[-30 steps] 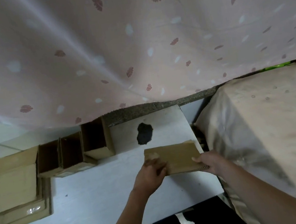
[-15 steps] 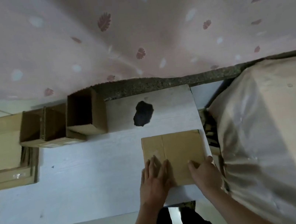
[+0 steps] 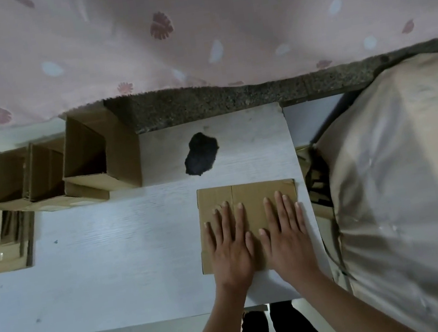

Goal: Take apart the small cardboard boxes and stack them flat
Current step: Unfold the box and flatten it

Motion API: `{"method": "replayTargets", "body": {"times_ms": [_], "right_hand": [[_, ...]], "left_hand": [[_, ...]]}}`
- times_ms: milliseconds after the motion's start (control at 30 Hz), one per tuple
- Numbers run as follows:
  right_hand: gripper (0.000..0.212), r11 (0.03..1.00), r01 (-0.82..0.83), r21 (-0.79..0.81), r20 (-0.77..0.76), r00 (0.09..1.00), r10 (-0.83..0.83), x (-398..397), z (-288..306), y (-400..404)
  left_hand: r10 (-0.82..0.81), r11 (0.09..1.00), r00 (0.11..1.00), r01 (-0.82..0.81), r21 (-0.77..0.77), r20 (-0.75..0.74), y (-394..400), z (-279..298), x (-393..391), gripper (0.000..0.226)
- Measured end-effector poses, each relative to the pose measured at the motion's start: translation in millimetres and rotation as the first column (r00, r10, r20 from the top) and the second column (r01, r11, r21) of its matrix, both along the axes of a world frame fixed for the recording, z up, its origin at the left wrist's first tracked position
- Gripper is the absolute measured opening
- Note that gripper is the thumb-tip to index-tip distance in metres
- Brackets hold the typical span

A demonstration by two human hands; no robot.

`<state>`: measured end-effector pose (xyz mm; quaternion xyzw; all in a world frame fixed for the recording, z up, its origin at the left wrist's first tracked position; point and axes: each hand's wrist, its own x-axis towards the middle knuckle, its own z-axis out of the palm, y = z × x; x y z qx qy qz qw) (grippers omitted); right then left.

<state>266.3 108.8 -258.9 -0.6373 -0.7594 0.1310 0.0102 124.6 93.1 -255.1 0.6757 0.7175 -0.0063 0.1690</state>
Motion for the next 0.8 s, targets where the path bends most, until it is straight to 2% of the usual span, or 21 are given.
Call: {"method": "replayTargets", "body": {"times_ms": [167, 300, 333, 400, 500, 567, 633, 733, 800], "right_hand": [[0.068, 0.999, 0.001, 0.047, 0.029, 1.000, -0.003, 0, -14, -1], [0.067, 1.000, -0.011, 0.029, 0.041, 0.999, 0.010, -2, -10, -4], [0.066, 0.999, 0.013, 0.030, 0.033, 0.999, -0.014, -4, -5, -2], [0.069, 0.984, 0.176, 0.002, -0.046, 0.983, -0.176, -9, 9, 0], [0.067, 0.877, 0.477, -0.054, -0.223, 0.851, -0.476, -19, 32, 2], [0.062, 0.739, 0.633, -0.231, -0.265, 0.690, -0.673, -24, 44, 11], [0.057, 0.619, 0.699, -0.358, -0.198, 0.591, -0.782, -26, 56, 21], [0.050, 0.519, 0.726, -0.452, -0.114, 0.530, -0.840, -22, 68, 33], [0.053, 0.422, 0.735, -0.531, -0.092, 0.445, -0.891, -19, 69, 40]], "left_hand": [[0.012, 0.998, 1.000, -0.013, 0.053, 0.012, -1, -14, 3, 0.062], [0.020, 0.999, 0.999, -0.021, 0.033, 0.027, -3, -18, 1, 0.062], [0.018, 0.999, 1.000, -0.019, 0.035, 0.020, -2, -16, 1, 0.062], [0.029, 0.999, 0.999, -0.029, 0.013, 0.029, 1, -13, 3, 0.061], [0.039, 0.998, 0.999, -0.038, -0.055, 0.018, 0, -4, 3, 0.060], [0.047, 0.991, 0.998, -0.042, -0.123, 0.038, 5, 1, 2, 0.060], [0.031, 0.982, 0.999, -0.026, -0.189, 0.024, 7, 10, 1, 0.062], [0.036, 0.958, 0.999, -0.025, -0.285, 0.033, 13, 23, 2, 0.067], [0.073, 0.938, 0.994, -0.042, -0.343, 0.078, 15, 31, 2, 0.073]]}}
